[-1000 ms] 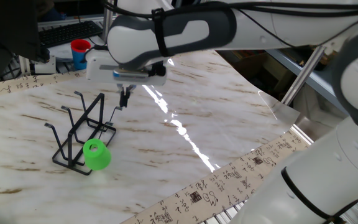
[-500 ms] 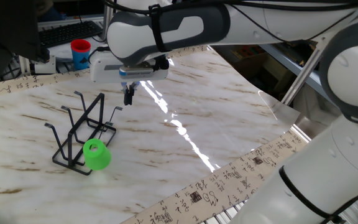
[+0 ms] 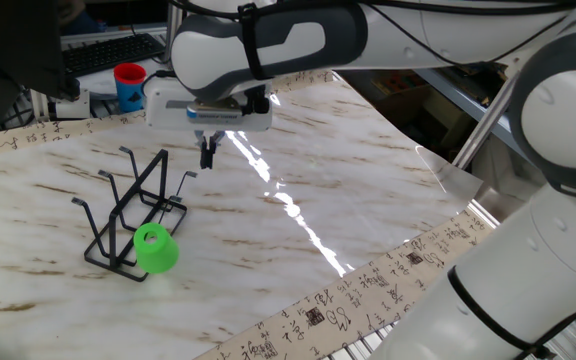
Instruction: Put the cup on the cup rack
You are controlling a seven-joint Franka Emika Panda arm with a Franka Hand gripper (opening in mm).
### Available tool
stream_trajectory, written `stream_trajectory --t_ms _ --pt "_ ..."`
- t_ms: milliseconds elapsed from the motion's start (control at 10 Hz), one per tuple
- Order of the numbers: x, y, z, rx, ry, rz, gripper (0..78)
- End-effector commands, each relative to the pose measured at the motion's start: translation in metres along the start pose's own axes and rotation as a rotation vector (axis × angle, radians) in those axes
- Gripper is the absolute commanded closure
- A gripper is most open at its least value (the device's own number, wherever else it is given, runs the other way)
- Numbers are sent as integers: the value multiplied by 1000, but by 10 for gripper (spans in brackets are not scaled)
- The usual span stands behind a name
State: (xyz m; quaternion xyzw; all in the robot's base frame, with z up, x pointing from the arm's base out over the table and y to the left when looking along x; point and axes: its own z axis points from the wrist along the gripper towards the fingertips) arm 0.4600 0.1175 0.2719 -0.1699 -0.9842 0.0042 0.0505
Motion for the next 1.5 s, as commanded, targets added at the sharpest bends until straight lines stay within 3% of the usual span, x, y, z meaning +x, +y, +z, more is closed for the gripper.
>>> stream_trajectory --t_ms 100,300,600,1000,1500 --pt "-5 -24 -9 10 56 -167 763" --pt "-14 -55 -17 17 64 -244 763" --pt "-28 -83 -16 27 66 -350 763" --pt "-30 -91 -17 27 62 -406 763" --pt "-29 -93 -18 28 64 -396 763"
